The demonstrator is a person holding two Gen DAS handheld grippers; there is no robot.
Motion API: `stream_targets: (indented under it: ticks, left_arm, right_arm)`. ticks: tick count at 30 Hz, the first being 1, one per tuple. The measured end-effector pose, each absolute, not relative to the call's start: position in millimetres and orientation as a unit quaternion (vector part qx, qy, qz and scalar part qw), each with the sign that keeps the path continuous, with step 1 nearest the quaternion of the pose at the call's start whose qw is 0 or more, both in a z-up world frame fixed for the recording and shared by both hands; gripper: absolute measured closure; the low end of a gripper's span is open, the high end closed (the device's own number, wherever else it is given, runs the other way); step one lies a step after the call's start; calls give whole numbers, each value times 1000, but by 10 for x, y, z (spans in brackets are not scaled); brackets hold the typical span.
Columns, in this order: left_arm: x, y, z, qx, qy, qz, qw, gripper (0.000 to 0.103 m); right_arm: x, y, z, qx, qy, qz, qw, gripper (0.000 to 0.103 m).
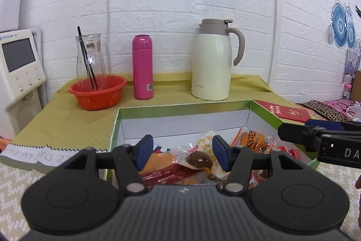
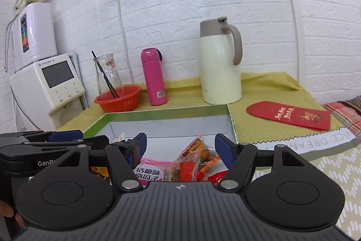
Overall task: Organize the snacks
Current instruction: 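Grasp the large brown foil bag with both tools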
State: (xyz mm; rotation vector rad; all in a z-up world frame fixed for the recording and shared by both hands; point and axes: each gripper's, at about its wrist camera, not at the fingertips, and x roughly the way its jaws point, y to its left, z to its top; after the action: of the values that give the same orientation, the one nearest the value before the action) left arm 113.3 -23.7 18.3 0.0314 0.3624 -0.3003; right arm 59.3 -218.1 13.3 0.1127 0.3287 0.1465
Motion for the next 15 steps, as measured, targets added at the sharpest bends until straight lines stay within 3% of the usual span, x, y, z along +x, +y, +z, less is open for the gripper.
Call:
stream_targets:
  ticks: [7, 9, 13, 15]
  left_arm:
    - [962, -178, 207, 26, 172, -148, 974, 39]
    - [850, -113, 195, 26, 170, -148, 974, 39]
    - [539, 69, 163, 10, 180, -170, 969, 38]
    - [361, 145, 137, 4, 186, -189, 964, 38]
  right_arm:
    - [260, -2175, 239, 42, 153, 84, 984, 0]
    - [144, -2209, 249, 49, 160, 89, 982, 3]
    - [-137, -2345, 187, 104, 186, 129, 969, 20]
    - [-300, -2394, 134, 133, 195, 135, 962, 21]
